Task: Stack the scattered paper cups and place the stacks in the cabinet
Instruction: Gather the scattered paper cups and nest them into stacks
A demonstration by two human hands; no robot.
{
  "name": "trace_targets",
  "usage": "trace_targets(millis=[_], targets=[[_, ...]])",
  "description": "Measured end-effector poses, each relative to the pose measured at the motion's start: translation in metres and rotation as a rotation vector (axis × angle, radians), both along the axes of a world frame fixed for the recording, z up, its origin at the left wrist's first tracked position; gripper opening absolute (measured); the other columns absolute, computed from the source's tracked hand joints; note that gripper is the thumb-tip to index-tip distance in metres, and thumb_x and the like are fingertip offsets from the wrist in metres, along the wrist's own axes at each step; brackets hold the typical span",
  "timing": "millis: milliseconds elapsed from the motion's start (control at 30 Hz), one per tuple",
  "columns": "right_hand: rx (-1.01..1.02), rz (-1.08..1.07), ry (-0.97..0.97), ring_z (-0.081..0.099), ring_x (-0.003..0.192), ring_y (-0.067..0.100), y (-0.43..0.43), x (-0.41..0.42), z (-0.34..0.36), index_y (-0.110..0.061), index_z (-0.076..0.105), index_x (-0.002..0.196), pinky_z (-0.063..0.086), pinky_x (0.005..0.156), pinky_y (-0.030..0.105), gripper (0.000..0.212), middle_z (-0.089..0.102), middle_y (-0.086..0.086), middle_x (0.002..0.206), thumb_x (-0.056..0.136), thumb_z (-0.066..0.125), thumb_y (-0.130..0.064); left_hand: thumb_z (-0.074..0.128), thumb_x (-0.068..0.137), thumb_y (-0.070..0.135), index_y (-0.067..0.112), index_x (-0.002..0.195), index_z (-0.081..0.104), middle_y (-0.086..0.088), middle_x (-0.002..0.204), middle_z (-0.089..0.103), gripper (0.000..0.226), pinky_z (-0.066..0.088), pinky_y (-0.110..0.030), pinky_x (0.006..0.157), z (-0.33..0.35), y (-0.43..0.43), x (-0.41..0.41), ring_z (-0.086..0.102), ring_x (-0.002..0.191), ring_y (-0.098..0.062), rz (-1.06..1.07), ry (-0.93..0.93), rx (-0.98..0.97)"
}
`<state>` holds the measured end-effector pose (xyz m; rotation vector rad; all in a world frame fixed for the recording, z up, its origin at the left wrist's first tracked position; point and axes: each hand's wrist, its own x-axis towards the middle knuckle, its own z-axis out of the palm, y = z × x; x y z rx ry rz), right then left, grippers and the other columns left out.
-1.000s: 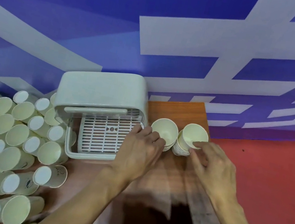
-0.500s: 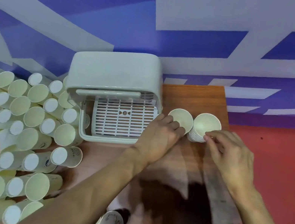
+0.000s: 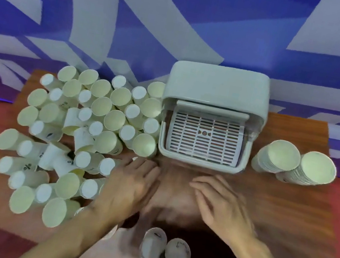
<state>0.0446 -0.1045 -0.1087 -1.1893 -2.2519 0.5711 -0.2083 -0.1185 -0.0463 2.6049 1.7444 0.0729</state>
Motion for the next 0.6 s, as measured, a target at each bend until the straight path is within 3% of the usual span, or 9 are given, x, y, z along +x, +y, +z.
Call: trace_targets(millis=[100, 167, 300, 400, 467, 533, 600], targets=[[-0.030, 0.143, -0.099, 0.062, 0.110, 0.017, 0.003, -0.064, -0.004, -0.021, 0.066, 0.126, 0.055, 0.091, 0.037, 0.031, 0.064, -0.010, 0.126, 0.096, 0.059, -0.021, 0.071, 0.081, 0.039, 0.018, 0.078, 0.062, -0.002, 0.069, 0.059, 0.023, 0.044, -0.038, 0.056, -0.007, -0.028, -0.046, 0.058, 0.063, -0.029, 0.269, 0.078, -0.165], [-0.024, 0.192, -0.189, 0.059, 0.120, 0.016, 0.012, -0.102, -0.006, -0.019, 0.058, 0.137, 0.054, 0.099, 0.036, 0.044, 0.060, -0.006, 0.136, 0.093, 0.061, -0.023, 0.070, 0.076, 0.048, 0.020, 0.079, 0.065, -0.003, 0.069, 0.062, 0.029, 0.046, -0.036, 0.057, -0.019, -0.037, -0.058, 0.060, 0.059, -0.028, 0.344, 0.133, -0.286], [-0.113, 0.259, -0.335, 0.058, 0.127, 0.020, 0.029, -0.151, -0.020, -0.015, 0.049, 0.145, 0.059, 0.089, 0.042, 0.066, 0.051, -0.001, 0.149, 0.084, 0.073, -0.015, 0.046, 0.088, 0.060, 0.025, 0.094, 0.066, -0.002, 0.091, 0.068, 0.042, 0.042, -0.040, 0.086, -0.039, -0.041, -0.063, 0.064, 0.086, -0.025, 0.418, 0.229, -0.441], [-0.049, 0.351, -0.406, 0.060, 0.123, 0.021, 0.034, -0.163, -0.032, -0.015, 0.048, 0.145, 0.060, 0.080, 0.041, 0.073, 0.050, 0.000, 0.150, 0.078, 0.076, -0.008, 0.046, 0.089, 0.058, 0.024, 0.099, 0.068, 0.000, 0.090, 0.070, 0.042, 0.041, -0.038, 0.086, -0.049, -0.037, -0.062, 0.064, 0.088, -0.023, 0.432, 0.185, -0.399], [-0.010, 0.378, -0.406, 0.061, 0.121, 0.022, 0.038, -0.168, -0.037, -0.016, 0.051, 0.143, 0.060, 0.076, 0.041, 0.076, 0.052, 0.000, 0.148, 0.072, 0.079, -0.005, 0.054, 0.087, 0.055, 0.021, 0.083, 0.069, -0.001, 0.080, 0.069, 0.037, 0.041, -0.036, 0.081, -0.055, -0.034, -0.063, 0.064, 0.080, -0.023, 0.397, 0.144, -0.432], [0.044, 0.378, -0.403, 0.065, 0.113, 0.023, 0.040, -0.173, -0.043, -0.016, 0.057, 0.137, 0.061, 0.071, 0.040, 0.076, 0.058, 0.000, 0.143, 0.066, 0.082, -0.004, 0.074, 0.070, 0.052, 0.020, 0.058, 0.062, -0.002, 0.059, 0.062, 0.036, 0.043, -0.034, 0.069, -0.062, -0.033, -0.063, 0.060, 0.061, -0.021, 0.345, 0.169, -0.480], [0.047, 0.367, -0.396, 0.066, 0.109, 0.023, 0.040, -0.177, -0.045, -0.017, 0.058, 0.135, 0.060, 0.070, 0.040, 0.074, 0.058, -0.001, 0.140, 0.067, 0.081, -0.003, 0.085, 0.053, 0.041, 0.021, 0.051, 0.057, -0.001, 0.050, 0.054, 0.035, 0.042, -0.031, 0.062, -0.071, -0.035, -0.064, 0.054, 0.050, -0.020, 0.322, 0.183, -0.485]])
